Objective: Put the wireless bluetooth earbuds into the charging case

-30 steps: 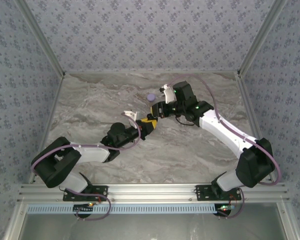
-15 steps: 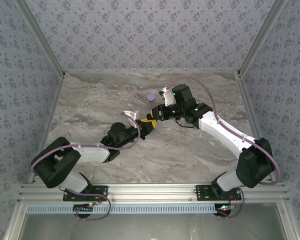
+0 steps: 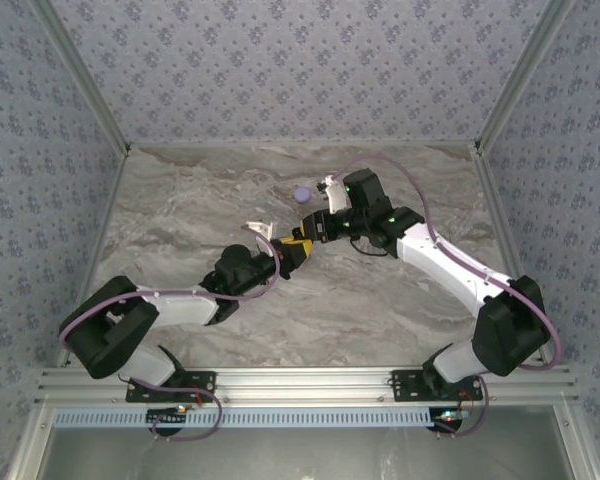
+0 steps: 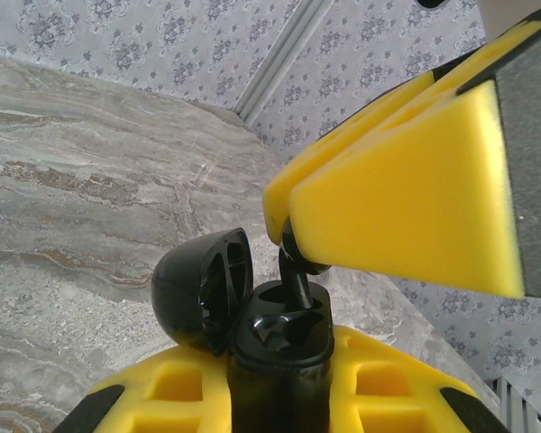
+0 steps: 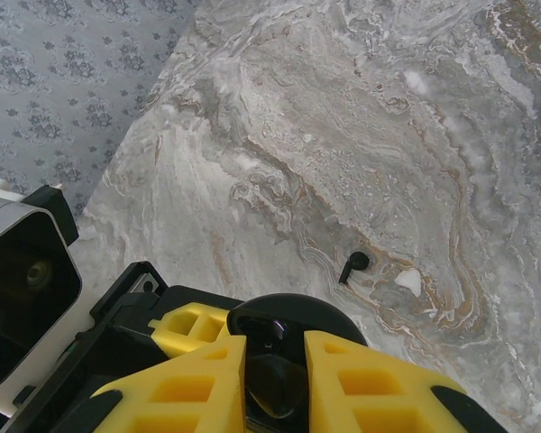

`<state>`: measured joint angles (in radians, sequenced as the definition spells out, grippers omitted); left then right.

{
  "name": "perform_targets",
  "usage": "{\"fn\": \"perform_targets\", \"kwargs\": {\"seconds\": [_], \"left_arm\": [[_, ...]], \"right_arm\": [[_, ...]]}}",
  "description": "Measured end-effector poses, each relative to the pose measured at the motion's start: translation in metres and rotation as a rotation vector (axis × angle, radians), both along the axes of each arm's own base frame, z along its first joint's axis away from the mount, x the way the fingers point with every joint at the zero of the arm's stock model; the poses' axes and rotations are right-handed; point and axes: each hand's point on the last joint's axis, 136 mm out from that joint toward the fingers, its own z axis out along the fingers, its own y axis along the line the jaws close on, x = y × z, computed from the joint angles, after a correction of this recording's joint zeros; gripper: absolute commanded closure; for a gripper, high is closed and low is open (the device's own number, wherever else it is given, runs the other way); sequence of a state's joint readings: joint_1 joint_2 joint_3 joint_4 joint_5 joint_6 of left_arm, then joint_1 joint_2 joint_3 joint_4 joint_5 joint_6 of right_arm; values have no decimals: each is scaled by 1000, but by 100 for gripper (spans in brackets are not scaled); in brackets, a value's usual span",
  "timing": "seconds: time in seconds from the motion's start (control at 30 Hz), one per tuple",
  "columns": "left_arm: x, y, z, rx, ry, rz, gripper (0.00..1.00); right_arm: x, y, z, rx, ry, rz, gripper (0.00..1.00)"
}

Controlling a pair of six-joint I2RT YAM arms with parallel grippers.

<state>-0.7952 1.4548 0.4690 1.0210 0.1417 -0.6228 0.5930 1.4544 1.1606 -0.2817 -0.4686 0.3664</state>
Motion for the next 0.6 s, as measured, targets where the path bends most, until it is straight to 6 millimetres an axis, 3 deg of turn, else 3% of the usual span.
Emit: {"fn": "perform_targets", "kwargs": {"seconds": [0.37,0.6], "left_arm": [[-3,0,0,19,-4,-9,87],[-7,-1,7,30,-42,-22,87]], "right_arm": [[-3,1,-1,-9,-6,14,76],[-10,2,-4,-25,9,29,69]]}}
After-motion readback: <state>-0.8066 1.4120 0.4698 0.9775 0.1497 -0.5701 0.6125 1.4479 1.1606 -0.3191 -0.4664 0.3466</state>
